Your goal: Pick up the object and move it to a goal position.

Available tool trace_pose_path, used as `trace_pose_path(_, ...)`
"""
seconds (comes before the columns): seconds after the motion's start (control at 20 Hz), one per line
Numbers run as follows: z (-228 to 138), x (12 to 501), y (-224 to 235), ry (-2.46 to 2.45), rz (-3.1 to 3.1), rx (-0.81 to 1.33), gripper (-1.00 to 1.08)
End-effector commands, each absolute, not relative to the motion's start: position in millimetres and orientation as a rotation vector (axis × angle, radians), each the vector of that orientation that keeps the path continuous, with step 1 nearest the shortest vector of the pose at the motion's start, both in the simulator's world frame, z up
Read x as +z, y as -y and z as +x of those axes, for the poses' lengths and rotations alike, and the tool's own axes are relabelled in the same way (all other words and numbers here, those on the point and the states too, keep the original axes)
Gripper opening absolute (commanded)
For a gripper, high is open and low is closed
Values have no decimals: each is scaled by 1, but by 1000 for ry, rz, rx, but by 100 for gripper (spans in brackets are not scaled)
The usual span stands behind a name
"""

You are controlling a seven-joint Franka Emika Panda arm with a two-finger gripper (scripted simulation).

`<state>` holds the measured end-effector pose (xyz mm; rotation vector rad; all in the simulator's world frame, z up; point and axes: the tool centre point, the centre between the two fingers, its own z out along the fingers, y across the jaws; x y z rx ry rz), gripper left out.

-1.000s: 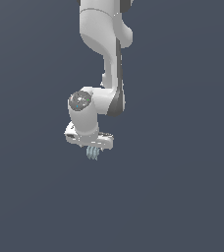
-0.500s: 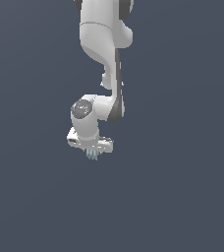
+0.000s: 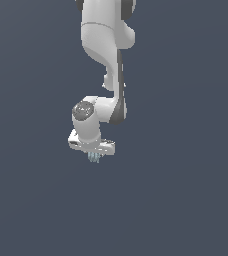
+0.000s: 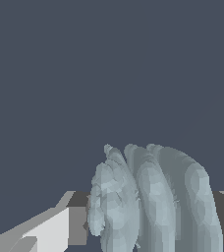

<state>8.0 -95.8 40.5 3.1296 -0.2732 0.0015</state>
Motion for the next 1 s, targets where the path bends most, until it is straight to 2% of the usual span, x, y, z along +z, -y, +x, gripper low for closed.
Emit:
trace_pose_path(0.0, 8, 41, 96, 273, 3130, 1, -100)
trace_pose_path(0.5, -5, 59, 75, 273, 3130, 1, -100)
trace_pose_path(0.95, -37, 106, 23, 273, 3130, 1, -100)
